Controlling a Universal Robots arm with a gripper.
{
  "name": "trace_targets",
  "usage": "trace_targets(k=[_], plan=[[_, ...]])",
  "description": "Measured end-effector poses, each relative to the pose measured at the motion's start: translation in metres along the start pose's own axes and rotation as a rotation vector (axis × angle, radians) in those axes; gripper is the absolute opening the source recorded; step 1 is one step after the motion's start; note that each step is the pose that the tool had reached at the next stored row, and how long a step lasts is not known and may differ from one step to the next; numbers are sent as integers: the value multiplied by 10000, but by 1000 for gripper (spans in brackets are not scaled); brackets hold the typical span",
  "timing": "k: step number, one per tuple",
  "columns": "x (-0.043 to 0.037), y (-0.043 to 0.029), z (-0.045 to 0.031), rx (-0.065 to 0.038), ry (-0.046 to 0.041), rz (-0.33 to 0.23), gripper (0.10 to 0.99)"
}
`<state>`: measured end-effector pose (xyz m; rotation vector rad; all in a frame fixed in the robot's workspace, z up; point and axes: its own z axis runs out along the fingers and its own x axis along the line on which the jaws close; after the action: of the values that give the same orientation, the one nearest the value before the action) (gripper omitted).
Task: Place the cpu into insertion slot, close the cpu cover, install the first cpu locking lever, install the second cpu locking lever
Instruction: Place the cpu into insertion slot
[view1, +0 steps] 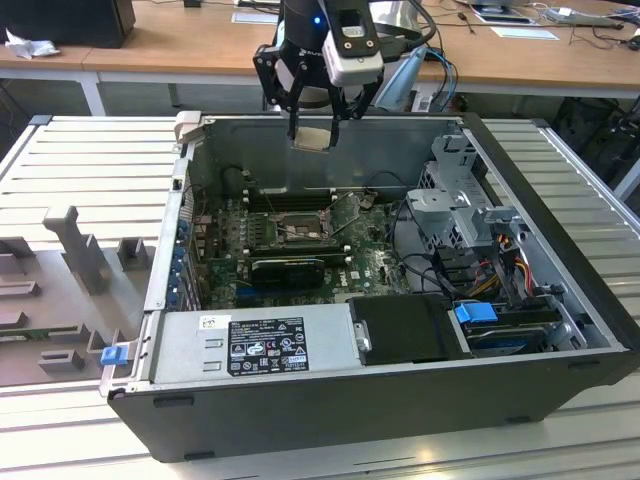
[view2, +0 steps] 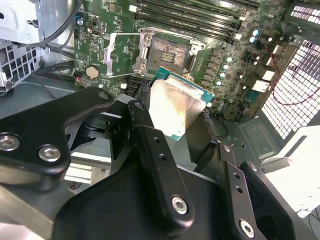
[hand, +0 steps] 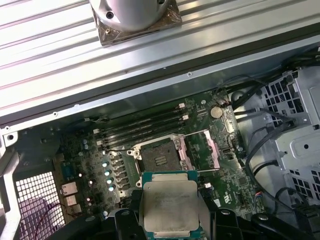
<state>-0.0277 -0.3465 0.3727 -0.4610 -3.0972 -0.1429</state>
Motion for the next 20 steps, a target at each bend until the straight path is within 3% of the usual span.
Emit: trace_targets(k=[20], plan=[[0,0,1,-11,-51,569,529]])
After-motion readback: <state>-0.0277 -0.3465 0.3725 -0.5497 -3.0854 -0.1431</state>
